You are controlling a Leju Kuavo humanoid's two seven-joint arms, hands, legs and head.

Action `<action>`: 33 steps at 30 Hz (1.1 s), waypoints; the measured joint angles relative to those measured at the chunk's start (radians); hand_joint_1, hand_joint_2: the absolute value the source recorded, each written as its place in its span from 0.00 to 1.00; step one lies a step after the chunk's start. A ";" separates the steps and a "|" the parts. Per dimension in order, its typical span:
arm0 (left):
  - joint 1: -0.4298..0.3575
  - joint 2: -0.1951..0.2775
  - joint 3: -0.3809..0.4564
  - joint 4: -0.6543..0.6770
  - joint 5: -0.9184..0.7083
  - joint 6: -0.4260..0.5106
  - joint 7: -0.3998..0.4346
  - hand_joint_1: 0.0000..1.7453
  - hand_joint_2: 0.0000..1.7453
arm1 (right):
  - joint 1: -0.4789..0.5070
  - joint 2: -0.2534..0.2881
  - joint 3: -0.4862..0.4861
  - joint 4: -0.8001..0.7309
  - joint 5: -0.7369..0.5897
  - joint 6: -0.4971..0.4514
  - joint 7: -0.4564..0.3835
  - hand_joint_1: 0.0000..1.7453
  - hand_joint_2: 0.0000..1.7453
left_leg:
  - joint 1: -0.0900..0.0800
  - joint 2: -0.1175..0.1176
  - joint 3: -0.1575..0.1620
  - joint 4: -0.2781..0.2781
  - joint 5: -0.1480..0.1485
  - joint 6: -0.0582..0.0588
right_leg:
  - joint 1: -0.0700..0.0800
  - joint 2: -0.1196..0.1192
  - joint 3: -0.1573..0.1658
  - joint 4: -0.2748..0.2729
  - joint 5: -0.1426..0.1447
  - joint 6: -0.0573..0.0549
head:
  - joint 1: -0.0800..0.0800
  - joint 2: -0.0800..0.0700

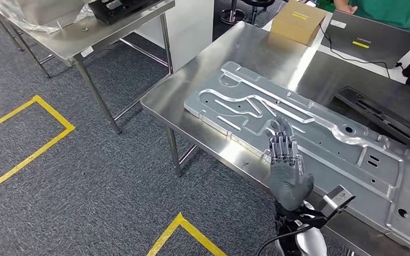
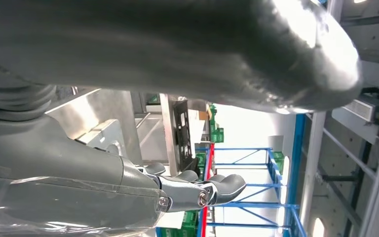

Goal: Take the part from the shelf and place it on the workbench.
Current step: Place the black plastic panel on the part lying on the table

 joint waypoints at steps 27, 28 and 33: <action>-0.003 0.012 0.005 0.000 -0.001 -0.010 0.013 0.00 0.00 | 0.002 0.007 0.003 0.074 -0.023 0.001 0.003 0.00 0.00 | 0.002 0.007 -0.004 -0.031 0.015 0.013 | -0.011 -0.004 -0.097 0.211 -0.037 0.024 | 0.001 0.000; -0.003 0.012 0.005 0.000 -0.002 -0.011 0.015 0.00 0.00 | 0.002 0.007 0.003 0.076 -0.023 0.000 0.004 0.00 0.00 | 0.001 0.007 -0.016 -0.026 0.022 0.011 | -0.009 -0.003 -0.043 0.147 -0.022 0.017 | 0.001 0.000; -0.001 0.009 0.005 0.000 -0.004 -0.015 0.017 0.00 0.00 | 0.004 0.007 0.006 0.078 -0.023 -0.001 0.005 0.00 0.00 | 0.000 0.006 -0.041 -0.022 0.061 -0.015 | 0.007 -0.003 0.072 -0.045 -0.033 -0.014 | 0.001 0.000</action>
